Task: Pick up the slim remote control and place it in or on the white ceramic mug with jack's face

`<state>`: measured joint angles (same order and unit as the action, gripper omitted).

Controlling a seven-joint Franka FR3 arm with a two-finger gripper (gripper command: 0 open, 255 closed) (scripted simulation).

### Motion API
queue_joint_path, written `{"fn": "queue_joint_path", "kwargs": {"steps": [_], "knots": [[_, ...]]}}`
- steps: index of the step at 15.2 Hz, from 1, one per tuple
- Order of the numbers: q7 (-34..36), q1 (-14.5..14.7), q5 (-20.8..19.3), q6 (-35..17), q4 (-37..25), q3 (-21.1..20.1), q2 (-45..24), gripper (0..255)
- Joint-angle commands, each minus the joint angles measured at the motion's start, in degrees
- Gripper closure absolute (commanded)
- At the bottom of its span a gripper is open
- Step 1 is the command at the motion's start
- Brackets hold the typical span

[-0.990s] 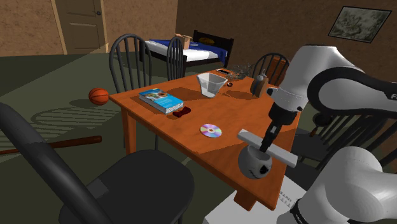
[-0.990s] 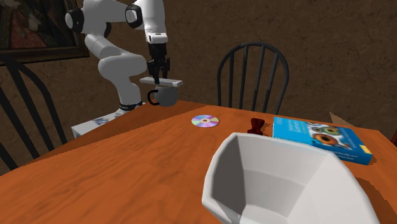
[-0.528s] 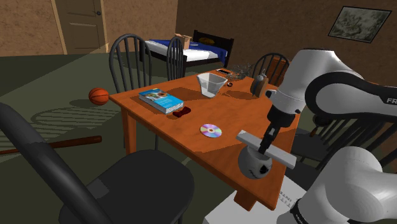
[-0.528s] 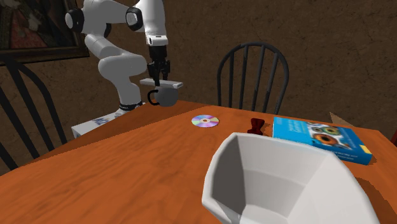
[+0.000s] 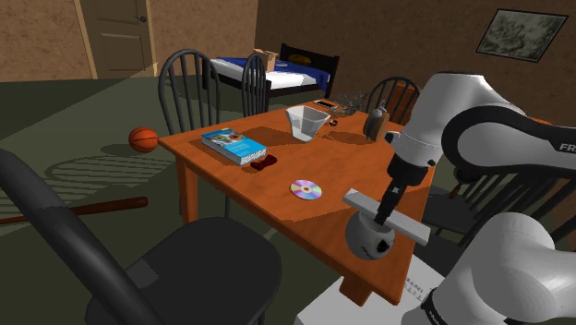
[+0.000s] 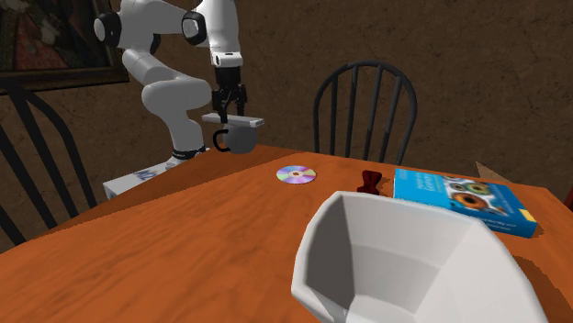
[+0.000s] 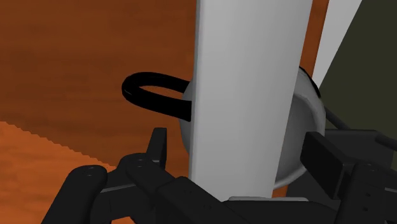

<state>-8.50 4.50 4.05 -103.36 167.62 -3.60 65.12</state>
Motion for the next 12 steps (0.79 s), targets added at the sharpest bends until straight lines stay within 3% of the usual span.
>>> {"fn": "queue_joint_path", "kwargs": {"steps": [1, 4, 12], "knots": [[0.0, -0.1, -0.2, 2.0, -2.0, 0.2, 0.0, 0], [0.0, -0.4, -0.6, 7.0, -7.5, 0.5, -0.5, 0], [0.0, -0.3, -0.6, 7.0, -7.5, 0.6, -0.5, 0]]}}
